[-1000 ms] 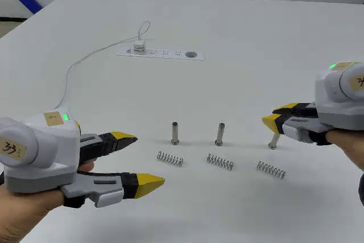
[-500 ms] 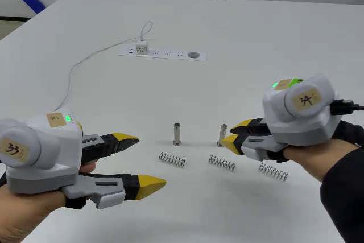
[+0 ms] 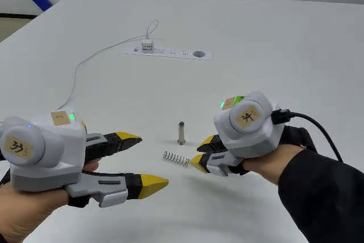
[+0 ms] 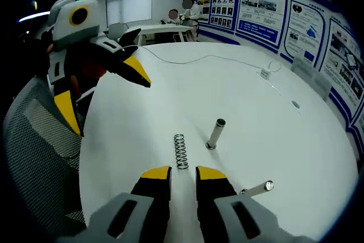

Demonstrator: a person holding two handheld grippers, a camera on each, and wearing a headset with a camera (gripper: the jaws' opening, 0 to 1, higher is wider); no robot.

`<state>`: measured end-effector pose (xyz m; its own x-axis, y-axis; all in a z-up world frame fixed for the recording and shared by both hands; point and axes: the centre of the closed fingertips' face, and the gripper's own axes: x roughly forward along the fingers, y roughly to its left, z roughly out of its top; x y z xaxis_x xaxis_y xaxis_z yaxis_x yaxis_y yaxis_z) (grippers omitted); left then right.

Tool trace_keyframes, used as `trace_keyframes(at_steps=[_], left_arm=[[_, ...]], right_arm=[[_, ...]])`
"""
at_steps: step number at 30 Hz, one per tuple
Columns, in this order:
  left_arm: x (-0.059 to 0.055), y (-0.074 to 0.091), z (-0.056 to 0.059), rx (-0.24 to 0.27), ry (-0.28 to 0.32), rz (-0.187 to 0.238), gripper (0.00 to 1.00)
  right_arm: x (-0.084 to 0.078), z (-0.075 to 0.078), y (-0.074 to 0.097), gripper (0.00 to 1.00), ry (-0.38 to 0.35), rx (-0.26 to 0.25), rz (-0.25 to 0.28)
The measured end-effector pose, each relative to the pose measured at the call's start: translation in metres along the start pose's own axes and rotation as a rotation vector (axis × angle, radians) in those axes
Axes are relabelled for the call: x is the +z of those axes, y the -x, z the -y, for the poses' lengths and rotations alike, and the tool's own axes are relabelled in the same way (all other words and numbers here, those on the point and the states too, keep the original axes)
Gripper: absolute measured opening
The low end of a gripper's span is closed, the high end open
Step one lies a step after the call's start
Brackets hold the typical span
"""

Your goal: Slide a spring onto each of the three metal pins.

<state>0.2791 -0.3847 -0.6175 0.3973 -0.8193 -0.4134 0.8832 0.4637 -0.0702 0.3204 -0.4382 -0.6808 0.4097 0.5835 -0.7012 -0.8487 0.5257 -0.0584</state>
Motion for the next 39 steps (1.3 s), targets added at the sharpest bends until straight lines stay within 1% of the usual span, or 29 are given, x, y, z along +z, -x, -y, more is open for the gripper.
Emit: trace_keyframes(at_steps=[3, 7, 11, 17, 20, 22, 24, 27, 32, 35, 38, 39], left_arm=[[-0.001, 0.0, 0.0, 0.002, 0.001, -0.005, 0.61], [-0.003, 0.001, -0.001, 0.005, 0.005, -0.007, 0.61], [-0.004, 0.001, -0.002, 0.007, 0.007, -0.009, 0.6], [-0.005, 0.002, -0.003, 0.01, 0.01, -0.012, 0.6], [-0.006, 0.002, -0.003, 0.01, 0.011, -0.015, 0.6], [-0.007, 0.001, -0.004, 0.01, 0.012, -0.016, 0.6], [-0.007, 0.001, -0.004, 0.01, 0.012, -0.017, 0.6], [-0.008, 0.0, -0.002, 0.003, 0.006, -0.022, 0.6], [-0.013, -0.002, 0.002, -0.016, -0.008, -0.045, 0.59], [-0.013, -0.004, 0.003, -0.026, -0.022, -0.053, 0.59], [-0.014, -0.005, 0.004, -0.037, -0.043, -0.064, 0.57], [-0.014, -0.006, 0.005, -0.043, -0.053, -0.067, 0.57]], right_arm=[[-0.003, -0.002, -0.01, 0.18, -0.007, 0.017, -0.018], [-0.004, -0.005, -0.017, 0.18, -0.011, 0.03, -0.026], [-0.007, -0.003, -0.024, 0.18, -0.021, 0.035, -0.038], [-0.01, -0.002, -0.029, 0.17, -0.028, 0.038, -0.048], [-0.011, -0.002, -0.029, 0.13, -0.025, 0.037, -0.052], [-0.011, -0.002, -0.03, 0.12, -0.01, 0.031, -0.051], [-0.011, -0.003, -0.029, 0.12, -0.013, 0.037, -0.054], [-0.011, -0.004, -0.026, 0.11, -0.007, 0.04, -0.054], [-0.007, -0.009, -0.014, 0.11, 0.01, 0.055, -0.053], [-0.005, -0.014, -0.005, 0.11, 0.032, 0.075, -0.06], [-0.003, -0.023, 0.007, 0.11, 0.051, 0.113, -0.069], [-0.002, -0.028, 0.012, 0.11, 0.061, 0.13, -0.08]])
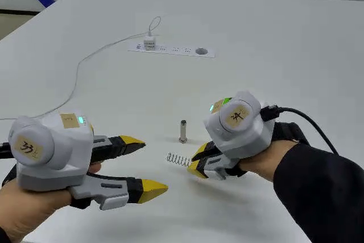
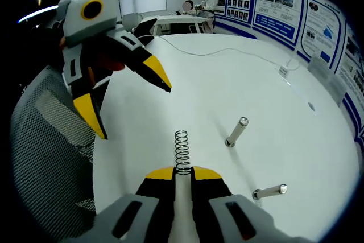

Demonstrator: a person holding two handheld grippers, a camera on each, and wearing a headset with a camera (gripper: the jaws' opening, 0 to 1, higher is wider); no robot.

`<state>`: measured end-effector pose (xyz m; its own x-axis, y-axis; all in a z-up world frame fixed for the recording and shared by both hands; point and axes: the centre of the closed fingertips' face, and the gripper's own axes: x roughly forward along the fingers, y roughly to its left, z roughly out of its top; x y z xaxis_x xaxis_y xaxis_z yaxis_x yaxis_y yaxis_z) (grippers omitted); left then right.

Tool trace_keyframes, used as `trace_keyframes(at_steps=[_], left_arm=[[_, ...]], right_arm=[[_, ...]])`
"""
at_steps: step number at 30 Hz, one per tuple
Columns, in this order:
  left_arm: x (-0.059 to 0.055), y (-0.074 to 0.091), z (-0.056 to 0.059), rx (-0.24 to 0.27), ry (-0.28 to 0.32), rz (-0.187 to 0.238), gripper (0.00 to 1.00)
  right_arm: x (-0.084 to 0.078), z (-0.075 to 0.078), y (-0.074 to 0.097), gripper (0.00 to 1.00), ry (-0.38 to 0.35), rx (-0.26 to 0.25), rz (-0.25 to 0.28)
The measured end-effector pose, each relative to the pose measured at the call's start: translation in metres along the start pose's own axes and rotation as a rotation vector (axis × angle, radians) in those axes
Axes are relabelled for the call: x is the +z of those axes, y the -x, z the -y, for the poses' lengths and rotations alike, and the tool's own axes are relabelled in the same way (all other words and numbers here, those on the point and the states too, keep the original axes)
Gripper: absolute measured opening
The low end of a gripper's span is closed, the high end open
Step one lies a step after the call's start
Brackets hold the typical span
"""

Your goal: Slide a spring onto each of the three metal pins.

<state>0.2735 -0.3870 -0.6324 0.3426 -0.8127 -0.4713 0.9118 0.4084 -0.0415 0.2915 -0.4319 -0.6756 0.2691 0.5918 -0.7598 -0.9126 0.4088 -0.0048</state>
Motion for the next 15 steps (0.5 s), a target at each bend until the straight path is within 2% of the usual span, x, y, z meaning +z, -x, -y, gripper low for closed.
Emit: trace_keyframes(at_steps=[8, 15], left_arm=[[0.003, -0.006, 0.012, -0.062, -0.081, -0.007, 0.46], [0.0, -0.009, 0.027, -0.126, -0.149, -0.026, 0.34]], right_arm=[[0.008, -0.025, 0.023, 0.11, 0.072, 0.072, -0.039], [0.013, -0.04, 0.033, 0.11, 0.121, 0.101, -0.061]])
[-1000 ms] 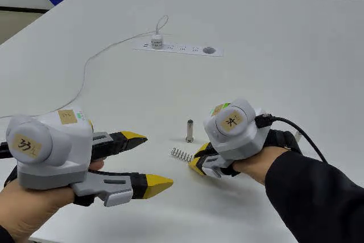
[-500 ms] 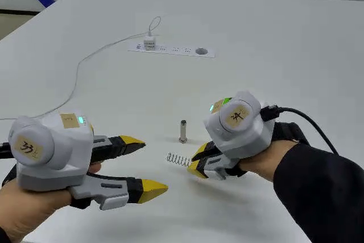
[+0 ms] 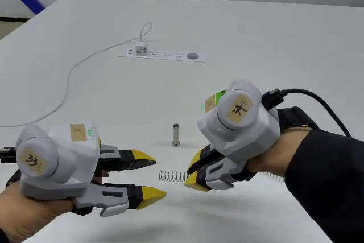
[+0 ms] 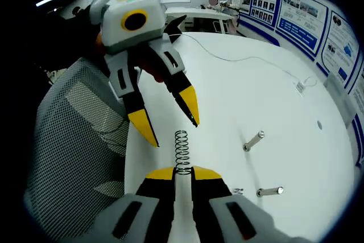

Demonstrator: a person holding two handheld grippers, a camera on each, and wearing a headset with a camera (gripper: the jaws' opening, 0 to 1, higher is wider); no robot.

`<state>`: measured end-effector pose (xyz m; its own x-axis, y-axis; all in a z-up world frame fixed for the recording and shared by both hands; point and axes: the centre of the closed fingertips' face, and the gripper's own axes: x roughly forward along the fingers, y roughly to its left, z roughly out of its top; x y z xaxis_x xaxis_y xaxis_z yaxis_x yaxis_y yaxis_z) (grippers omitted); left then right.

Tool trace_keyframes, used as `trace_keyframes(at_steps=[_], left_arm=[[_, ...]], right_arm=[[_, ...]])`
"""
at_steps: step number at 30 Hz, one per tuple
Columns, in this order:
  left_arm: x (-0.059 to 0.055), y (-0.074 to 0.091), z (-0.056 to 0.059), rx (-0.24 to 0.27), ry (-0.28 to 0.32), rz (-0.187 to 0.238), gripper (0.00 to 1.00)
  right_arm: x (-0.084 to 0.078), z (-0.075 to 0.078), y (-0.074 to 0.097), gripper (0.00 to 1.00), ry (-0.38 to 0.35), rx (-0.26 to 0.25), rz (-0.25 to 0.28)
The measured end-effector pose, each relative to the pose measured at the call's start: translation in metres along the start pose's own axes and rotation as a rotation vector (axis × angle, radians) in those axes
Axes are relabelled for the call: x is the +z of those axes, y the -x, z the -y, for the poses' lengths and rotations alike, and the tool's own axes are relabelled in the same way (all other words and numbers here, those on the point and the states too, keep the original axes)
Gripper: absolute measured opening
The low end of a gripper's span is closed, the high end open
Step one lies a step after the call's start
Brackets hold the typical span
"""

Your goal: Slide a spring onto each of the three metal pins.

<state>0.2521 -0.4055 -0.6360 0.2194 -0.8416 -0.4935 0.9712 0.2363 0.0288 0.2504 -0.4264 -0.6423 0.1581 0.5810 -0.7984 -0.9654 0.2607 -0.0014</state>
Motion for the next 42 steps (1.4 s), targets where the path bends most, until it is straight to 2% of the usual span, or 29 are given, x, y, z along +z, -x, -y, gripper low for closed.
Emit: trace_keyframes(at_steps=[4, 8, 13, 18, 25, 35, 42], left_arm=[[0.001, -0.002, 0.007, -0.028, -0.045, -0.006, 0.27], [0.001, -0.004, 0.009, -0.042, -0.067, -0.01, 0.23], [0.002, -0.006, 0.011, -0.053, -0.091, -0.002, 0.16], [0.002, -0.005, 0.007, -0.04, -0.093, 0.001, 0.13], [0.003, -0.005, 0.006, -0.031, -0.087, 0.006, 0.12], [0.006, -0.005, 0.004, -0.021, -0.077, 0.019, 0.11], [0.008, -0.007, 0.005, -0.024, -0.077, 0.023, 0.12]], right_arm=[[-0.001, -0.005, 0.001, 0.11, 0.012, 0.015, -0.019], [0.0, -0.011, 0.002, 0.11, 0.016, 0.032, -0.03], [0.003, -0.011, 0.008, 0.11, 0.013, 0.033, -0.031], [0.013, -0.012, 0.016, 0.11, 0.016, 0.025, -0.004], [0.032, -0.011, 0.023, 0.11, 0.022, 0.011, 0.064], [0.053, -0.009, 0.024, 0.11, 0.015, -0.015, 0.156], [0.061, -0.01, 0.022, 0.11, 0.028, -0.026, 0.181]])
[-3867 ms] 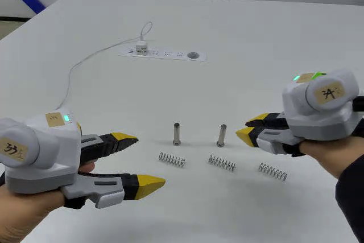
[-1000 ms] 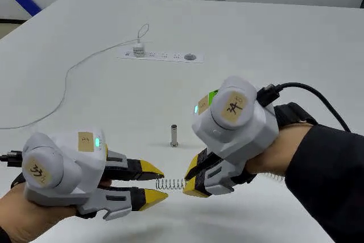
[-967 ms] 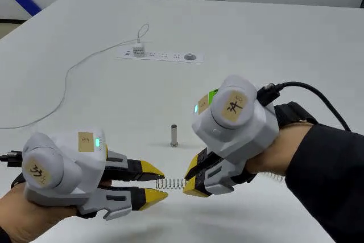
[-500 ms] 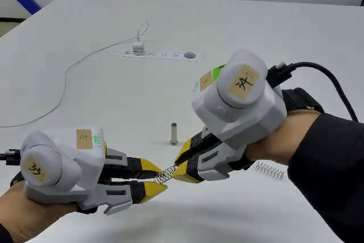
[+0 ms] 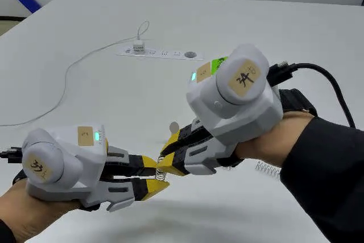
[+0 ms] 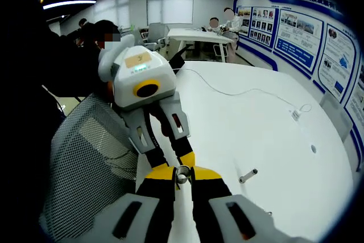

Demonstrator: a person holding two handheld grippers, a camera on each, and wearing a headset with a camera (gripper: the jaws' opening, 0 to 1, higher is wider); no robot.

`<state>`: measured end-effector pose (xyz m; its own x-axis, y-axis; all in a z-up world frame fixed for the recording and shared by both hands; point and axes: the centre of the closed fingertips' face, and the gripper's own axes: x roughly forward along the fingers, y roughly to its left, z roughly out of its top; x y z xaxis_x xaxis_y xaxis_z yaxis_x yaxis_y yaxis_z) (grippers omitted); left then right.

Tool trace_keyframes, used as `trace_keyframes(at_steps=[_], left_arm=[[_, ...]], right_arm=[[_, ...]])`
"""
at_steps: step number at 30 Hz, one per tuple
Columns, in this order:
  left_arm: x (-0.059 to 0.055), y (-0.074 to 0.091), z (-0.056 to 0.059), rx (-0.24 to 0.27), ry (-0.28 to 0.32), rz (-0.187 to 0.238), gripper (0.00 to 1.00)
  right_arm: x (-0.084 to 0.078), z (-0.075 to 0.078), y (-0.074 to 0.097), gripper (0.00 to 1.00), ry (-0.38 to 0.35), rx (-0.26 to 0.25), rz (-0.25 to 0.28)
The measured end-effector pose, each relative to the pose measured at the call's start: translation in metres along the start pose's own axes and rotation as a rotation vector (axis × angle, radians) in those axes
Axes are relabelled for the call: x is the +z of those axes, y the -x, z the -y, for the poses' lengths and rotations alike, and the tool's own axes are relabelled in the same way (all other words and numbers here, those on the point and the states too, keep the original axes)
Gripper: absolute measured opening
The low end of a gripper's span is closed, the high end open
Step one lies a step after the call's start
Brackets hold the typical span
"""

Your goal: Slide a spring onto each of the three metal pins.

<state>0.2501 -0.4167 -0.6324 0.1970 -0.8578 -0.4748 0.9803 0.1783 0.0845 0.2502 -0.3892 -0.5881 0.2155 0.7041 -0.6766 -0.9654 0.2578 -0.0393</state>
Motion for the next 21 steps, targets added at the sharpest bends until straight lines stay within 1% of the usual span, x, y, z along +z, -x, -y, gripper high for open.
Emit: trace_keyframes(at_steps=[9, 12, 14, 17, 21], left_arm=[[-0.001, -0.002, -0.001, 0.001, 0.012, 0.005, 0.12], [-0.003, -0.002, -0.003, 0.009, 0.034, 0.004, 0.17], [-0.003, -0.001, -0.005, 0.013, 0.042, 0.01, 0.18], [-0.001, 0.003, -0.011, 0.033, 0.089, 0.037, 0.21], [-0.003, 0.008, -0.018, 0.062, 0.131, 0.055, 0.28]], right_arm=[[-0.001, 0.001, -0.001, 0.11, 0.005, -0.006, -0.002], [-0.003, 0.005, -0.001, 0.11, 0.003, -0.013, -0.01], [-0.004, 0.007, 0.0, 0.11, 0.001, -0.017, -0.013], [-0.004, 0.012, 0.001, 0.11, -0.002, -0.025, -0.016], [-0.004, 0.021, 0.005, 0.11, -0.01, -0.042, -0.015]])
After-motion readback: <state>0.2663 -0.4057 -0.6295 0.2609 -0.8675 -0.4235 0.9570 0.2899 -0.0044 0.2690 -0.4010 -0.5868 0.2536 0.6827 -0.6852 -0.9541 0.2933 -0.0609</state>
